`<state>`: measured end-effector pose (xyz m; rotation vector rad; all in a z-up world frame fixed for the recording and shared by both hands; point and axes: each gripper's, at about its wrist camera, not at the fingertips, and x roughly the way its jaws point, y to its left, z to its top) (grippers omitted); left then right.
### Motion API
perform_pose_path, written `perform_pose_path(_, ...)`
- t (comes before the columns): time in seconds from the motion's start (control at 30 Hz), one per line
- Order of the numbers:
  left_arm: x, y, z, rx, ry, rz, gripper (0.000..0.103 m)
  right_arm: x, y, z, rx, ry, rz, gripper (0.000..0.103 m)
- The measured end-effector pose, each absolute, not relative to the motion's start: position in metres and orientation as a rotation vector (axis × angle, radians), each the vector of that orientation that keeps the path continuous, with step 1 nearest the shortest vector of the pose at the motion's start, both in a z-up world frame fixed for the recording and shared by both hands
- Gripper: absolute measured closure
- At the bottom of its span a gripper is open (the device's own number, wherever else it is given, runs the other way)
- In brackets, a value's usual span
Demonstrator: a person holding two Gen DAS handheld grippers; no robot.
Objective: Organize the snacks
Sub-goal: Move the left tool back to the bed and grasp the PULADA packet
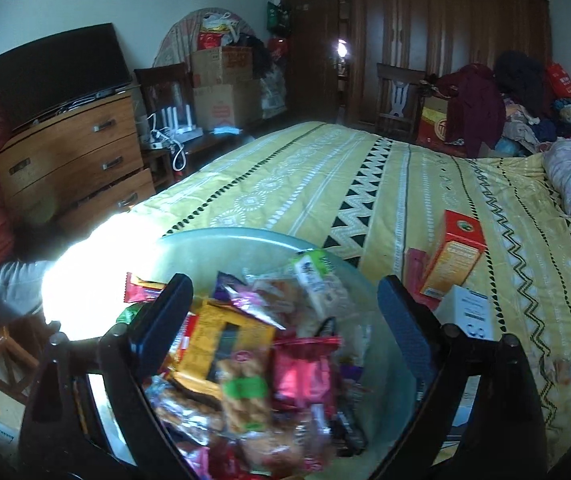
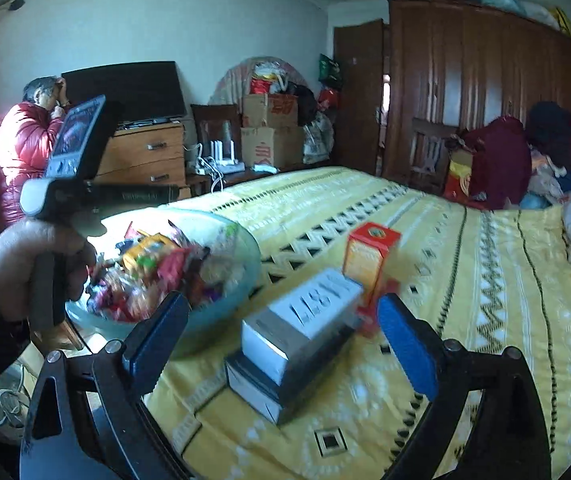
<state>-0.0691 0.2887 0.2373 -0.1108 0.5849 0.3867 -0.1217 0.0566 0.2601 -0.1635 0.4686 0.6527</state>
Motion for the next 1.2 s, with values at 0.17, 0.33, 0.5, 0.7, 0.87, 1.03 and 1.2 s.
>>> perform_pose_path(0.17,-0.054,0.221,0.24,-0.034,0.578,0.285,0.006,-0.129,-0.015,0.22,-0.131,0.62,0.553,0.006)
perform_pose_path(0.33,-0.039,0.156,0.232,0.03,0.608,0.178,0.006,-0.139,-0.071,0.193,-0.09,0.685,0.494,0.006)
perform_pose_path(0.5,-0.028,0.09,0.214,0.086,0.649,0.023,0.006,-0.143,-0.114,0.169,-0.039,0.731,0.449,0.006)
perform_pose_path(0.7,0.003,0.014,0.139,0.149,0.857,-0.205,0.007,-0.135,-0.152,0.131,0.091,0.82,0.421,0.006)
perform_pose_path(0.87,0.042,-0.02,0.073,0.049,1.081,-0.286,0.023,-0.132,-0.173,0.111,0.135,0.846,0.417,0.006)
perform_pose_path(1.03,0.066,-0.064,0.046,0.006,1.095,-0.308,0.023,-0.123,-0.197,0.095,0.196,0.884,0.385,0.006)
perform_pose_path(1.2,0.088,-0.067,0.014,0.018,1.139,-0.236,0.025,-0.12,-0.213,0.088,0.225,0.899,0.351,0.006)
